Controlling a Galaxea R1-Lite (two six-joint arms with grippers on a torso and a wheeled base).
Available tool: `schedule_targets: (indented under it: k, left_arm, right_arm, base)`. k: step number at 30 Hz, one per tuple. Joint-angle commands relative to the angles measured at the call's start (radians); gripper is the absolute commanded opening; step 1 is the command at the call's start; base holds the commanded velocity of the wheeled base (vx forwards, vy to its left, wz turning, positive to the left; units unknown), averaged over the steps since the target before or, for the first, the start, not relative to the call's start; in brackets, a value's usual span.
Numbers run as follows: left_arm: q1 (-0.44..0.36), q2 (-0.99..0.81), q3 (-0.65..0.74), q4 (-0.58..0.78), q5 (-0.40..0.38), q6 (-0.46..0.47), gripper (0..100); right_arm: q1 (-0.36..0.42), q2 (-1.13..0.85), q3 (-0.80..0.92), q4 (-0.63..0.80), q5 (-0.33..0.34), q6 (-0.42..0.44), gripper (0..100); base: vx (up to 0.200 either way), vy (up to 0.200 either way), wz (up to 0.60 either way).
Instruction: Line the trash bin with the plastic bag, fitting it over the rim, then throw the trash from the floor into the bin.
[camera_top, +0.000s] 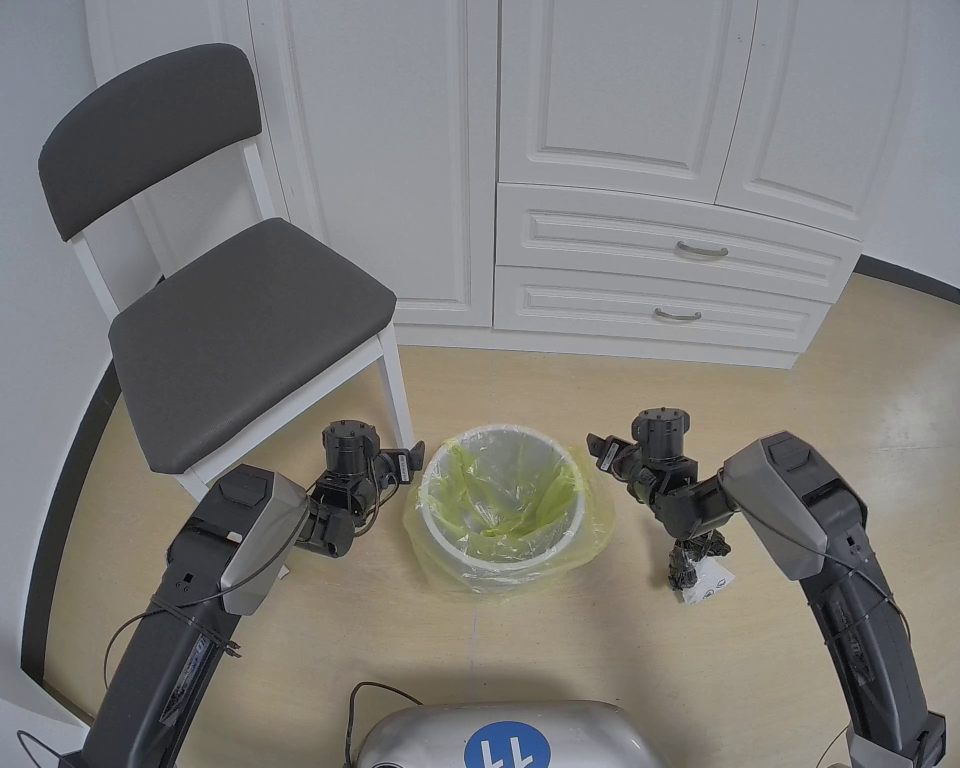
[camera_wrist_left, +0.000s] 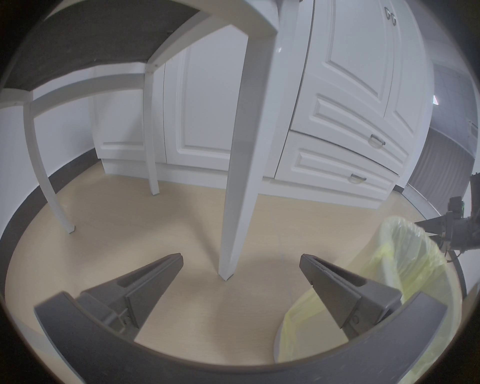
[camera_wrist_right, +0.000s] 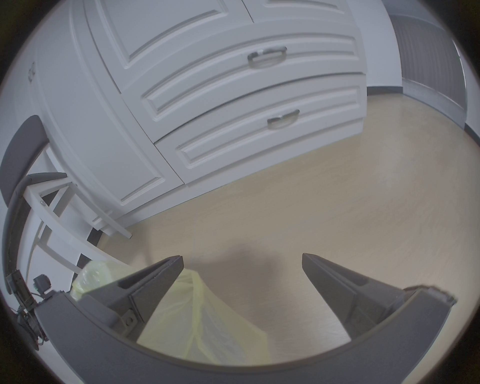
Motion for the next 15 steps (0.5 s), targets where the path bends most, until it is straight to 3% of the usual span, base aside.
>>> schedule_targets:
  k: [1,4,7,10,15]
  left_arm:
    - [0.002,-0.076,0.071,-0.041,-0.001,0.005,100]
    - [0.003,-0.113,0.134,-0.081,-0.012,0.008,100]
    - [0.003,-0.197,0.292,-0.166,-0.099,0.040,100]
    - [0.003,-0.246,0.373,-0.177,-0.129,0.068,100]
    - [-0.006,-0.261,0.398,-0.174,-0.130,0.072,100]
  right_arm:
    - [-0.032,-0.138,0.102,0.003,0.038,-0.035,100]
    - [-0.035,-0.166,0.136,0.004,0.059,-0.038,100]
    - [-0.049,-0.207,0.220,0.012,0.065,-0.159,100]
    - [-0.054,-0.255,0.340,0.022,0.076,-0.256,100]
    - [-0.032,-0.285,0.469,0.136,0.173,-0.339,100]
  base:
    - [0.000,0.000,0.00]
    - [0.000,0.000,0.00]
    - [0.000,0.000,0.00]
    - [0.000,0.000,0.00]
    - [0.000,0.000,0.00]
